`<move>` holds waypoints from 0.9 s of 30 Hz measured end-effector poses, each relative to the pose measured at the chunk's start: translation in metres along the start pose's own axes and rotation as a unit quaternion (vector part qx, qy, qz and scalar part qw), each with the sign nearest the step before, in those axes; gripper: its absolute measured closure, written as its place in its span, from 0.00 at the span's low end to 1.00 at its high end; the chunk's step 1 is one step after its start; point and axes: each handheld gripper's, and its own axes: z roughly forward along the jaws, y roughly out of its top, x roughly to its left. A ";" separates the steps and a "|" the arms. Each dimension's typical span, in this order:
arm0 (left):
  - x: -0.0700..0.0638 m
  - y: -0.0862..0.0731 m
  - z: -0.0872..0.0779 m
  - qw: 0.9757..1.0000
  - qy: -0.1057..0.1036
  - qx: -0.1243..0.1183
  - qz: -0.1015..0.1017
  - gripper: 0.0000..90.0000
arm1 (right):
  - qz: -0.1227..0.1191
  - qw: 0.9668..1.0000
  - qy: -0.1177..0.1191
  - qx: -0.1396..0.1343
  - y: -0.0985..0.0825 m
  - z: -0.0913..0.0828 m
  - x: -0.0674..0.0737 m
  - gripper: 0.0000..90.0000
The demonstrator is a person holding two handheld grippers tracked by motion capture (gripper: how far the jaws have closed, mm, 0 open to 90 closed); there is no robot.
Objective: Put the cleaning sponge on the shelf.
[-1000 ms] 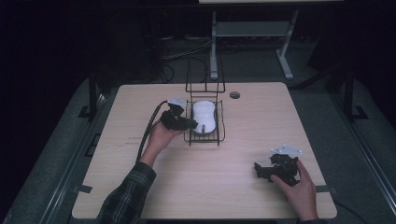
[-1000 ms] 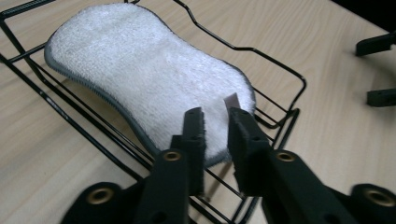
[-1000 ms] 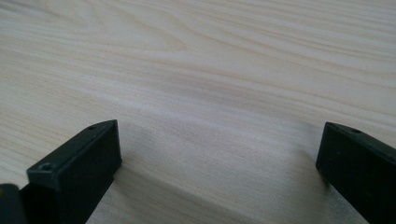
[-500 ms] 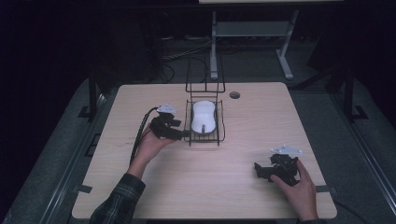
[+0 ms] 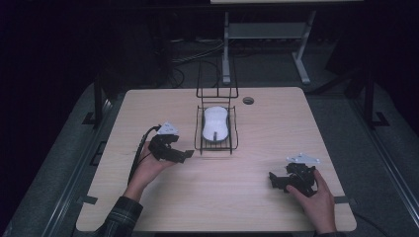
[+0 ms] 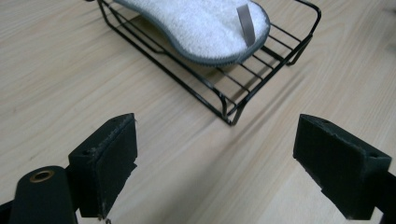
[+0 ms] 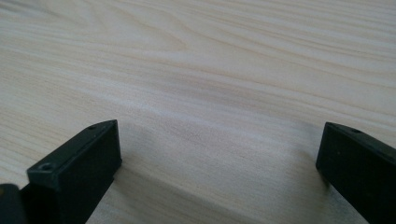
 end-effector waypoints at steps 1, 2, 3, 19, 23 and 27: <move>0.000 -0.002 -0.002 1.000 0.002 -0.002 0.001 0.14 | 0.000 1.000 0.000 0.000 0.000 0.000 0.000 0.00; -0.001 -0.007 -0.006 1.000 0.007 -0.005 -0.002 0.14 | 0.000 1.000 0.000 0.000 0.000 0.000 0.000 0.00; -0.001 -0.007 -0.006 1.000 0.007 -0.005 -0.002 0.14 | 0.000 1.000 0.000 0.000 0.000 0.000 0.000 0.00; -0.012 -0.055 -0.035 0.999 0.039 0.003 0.004 0.14 | 0.000 1.000 0.000 0.000 0.000 0.000 0.000 0.00; -0.013 -0.074 -0.040 0.999 0.044 0.022 0.002 0.14 | 0.000 1.000 0.000 0.000 0.000 0.000 0.000 0.00; -0.013 -0.087 -0.041 0.998 0.051 0.043 0.004 0.14 | 0.000 1.000 0.000 0.000 0.000 0.000 0.000 0.00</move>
